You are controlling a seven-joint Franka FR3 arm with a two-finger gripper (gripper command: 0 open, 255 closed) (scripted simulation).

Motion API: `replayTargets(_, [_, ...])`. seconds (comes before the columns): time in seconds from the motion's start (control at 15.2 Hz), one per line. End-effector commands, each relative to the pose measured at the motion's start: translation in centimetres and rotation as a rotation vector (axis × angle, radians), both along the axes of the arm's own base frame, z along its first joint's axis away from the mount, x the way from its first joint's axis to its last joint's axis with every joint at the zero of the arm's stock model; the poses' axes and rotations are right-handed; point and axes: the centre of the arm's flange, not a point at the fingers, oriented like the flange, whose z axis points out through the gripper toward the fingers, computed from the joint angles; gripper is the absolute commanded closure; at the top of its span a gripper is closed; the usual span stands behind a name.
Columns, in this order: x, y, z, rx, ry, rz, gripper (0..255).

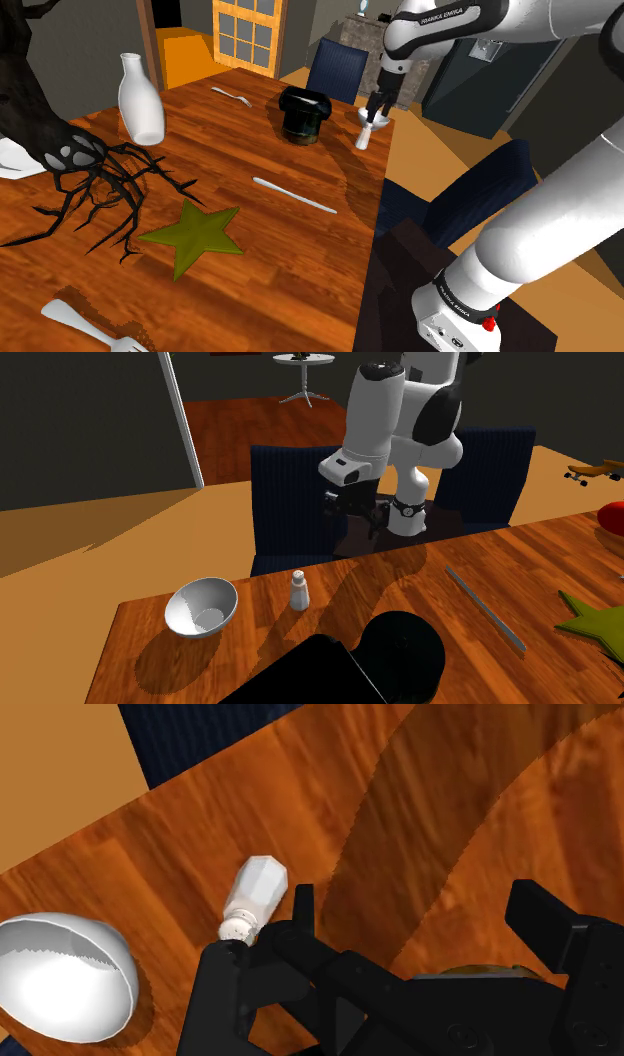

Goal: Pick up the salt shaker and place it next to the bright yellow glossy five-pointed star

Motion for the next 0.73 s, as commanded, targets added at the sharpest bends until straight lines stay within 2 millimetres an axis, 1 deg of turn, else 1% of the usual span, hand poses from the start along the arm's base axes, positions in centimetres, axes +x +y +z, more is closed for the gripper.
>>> replayTargets(0.0, [1.6, -1.8, -1.2, -0.003, -0.002, -0.01, 0])
replayTargets(0.53, [7.8, -9.1, -5.4, -0.011, -0.01, -0.052, 0])
replayTargets(0.59, [8.3, -9.6, -5.7, -0.012, -0.01, -0.055, 0])
replayTargets(0.66, [8.3, -9.6, -6.2, -0.012, -0.01, -0.055, 0])
